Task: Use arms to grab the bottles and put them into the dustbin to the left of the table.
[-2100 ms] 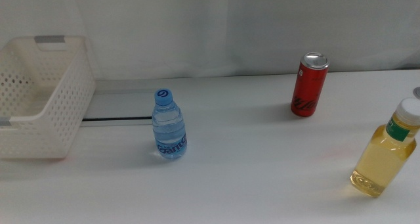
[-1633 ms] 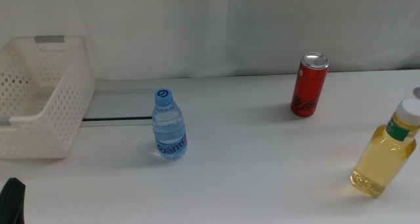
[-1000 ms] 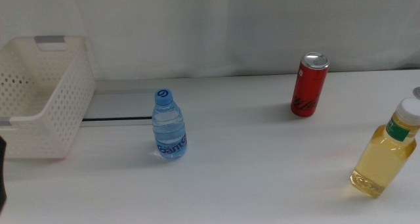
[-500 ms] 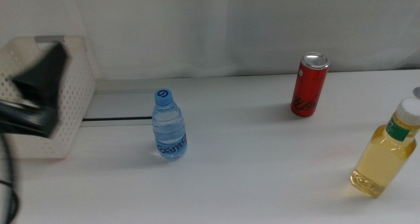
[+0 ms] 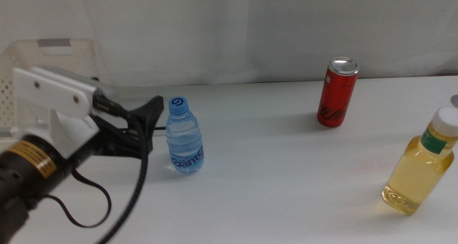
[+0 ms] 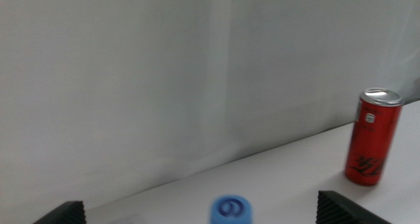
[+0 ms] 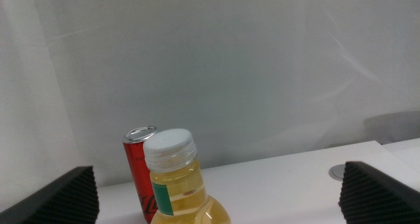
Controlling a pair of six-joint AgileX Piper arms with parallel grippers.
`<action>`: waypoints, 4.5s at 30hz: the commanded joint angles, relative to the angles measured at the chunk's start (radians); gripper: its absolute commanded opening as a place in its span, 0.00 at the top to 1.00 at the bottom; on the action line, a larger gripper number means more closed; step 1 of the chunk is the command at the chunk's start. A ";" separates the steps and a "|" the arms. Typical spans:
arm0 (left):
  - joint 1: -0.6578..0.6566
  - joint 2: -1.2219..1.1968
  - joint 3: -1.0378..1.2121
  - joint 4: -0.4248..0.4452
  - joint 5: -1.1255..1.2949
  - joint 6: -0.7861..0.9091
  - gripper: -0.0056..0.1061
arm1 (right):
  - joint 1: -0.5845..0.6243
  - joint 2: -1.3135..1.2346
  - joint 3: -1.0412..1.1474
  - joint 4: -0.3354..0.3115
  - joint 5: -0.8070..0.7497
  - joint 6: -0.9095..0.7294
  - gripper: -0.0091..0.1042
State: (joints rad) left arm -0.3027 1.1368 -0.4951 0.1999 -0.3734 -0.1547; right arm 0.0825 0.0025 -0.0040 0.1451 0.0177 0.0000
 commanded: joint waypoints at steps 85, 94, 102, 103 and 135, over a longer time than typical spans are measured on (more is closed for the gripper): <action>-0.005 0.400 -0.717 -0.052 0.524 0.024 0.98 | -0.003 -0.031 0.040 -0.010 -0.002 0.000 0.01; 0.136 0.377 -1.143 -0.039 1.097 0.061 0.98 | -0.003 -0.031 0.040 -0.010 -0.002 0.000 0.01; 0.411 0.389 -1.187 -0.228 1.222 0.192 0.98 | -0.003 -0.031 0.040 -0.010 -0.002 0.000 0.01; 0.445 0.402 -1.187 -0.272 1.226 0.221 0.98 | -0.003 -0.031 0.040 -0.010 -0.002 0.000 0.01; 0.562 0.898 -1.187 -0.309 1.099 0.339 0.98 | -0.003 -0.031 0.040 -0.010 -0.002 0.000 0.01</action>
State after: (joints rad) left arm 0.2573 2.0477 -1.6679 -0.0994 0.7711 0.1829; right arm 0.0825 0.0025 -0.0040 0.1451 0.0177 0.0000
